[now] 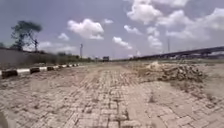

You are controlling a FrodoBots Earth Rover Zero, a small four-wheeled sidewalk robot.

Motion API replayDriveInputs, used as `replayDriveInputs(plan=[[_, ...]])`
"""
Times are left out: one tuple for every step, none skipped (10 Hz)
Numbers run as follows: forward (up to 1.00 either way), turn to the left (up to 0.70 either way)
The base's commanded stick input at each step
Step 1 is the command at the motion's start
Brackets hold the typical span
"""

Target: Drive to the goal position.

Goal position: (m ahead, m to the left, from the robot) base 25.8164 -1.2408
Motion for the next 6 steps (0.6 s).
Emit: replayDriveInputs(plan=[[1.0, 0.0], [1.0, 0.0], [1.0, 0.0], [1.0, 0.0], [1.0, 0.0], [1.0, 0.0]])
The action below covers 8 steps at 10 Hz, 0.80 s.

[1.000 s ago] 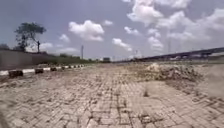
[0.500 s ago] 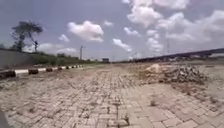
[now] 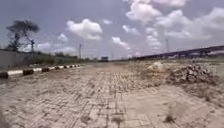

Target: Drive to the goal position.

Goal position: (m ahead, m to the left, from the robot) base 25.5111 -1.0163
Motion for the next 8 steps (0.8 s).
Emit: replayDriveInputs(plan=[[1.0, 0.0], [1.0, 0.0], [1.0, 0.0], [1.0, 0.0], [1.0, 0.0], [1.0, 0.0], [1.0, 0.0], [1.0, 0.0]])
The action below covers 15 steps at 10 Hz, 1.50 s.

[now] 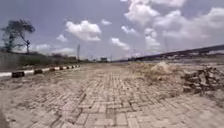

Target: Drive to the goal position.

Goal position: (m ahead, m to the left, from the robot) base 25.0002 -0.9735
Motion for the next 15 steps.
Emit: replayDriveInputs(plan=[[1.0, 0.0], [1.0, 0.0], [1.0, 0.0], [1.0, 0.0], [1.0, 0.15], [1.0, 0.38], [1.0, 0.4], [1.0, 0.0], [1.0, 0.0], [1.0, 0.0], [1.0, 0.0], [1.0, 0.0], [1.0, 0.0], [1.0, 0.0], [1.0, 0.0]])
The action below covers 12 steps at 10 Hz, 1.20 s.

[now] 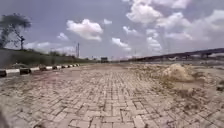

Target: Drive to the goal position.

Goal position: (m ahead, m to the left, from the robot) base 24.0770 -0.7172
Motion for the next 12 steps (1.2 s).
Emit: replayDriveInputs(plan=[[1.0, 0.0], [1.0, 0.0], [1.0, 0.0], [1.0, 0.0], [1.0, 0.0], [1.0, 0.0], [1.0, 0.0], [1.0, 0.0], [1.0, 0.0], [1.0, 0.0], [1.0, 0.4], [1.0, 0.4]])
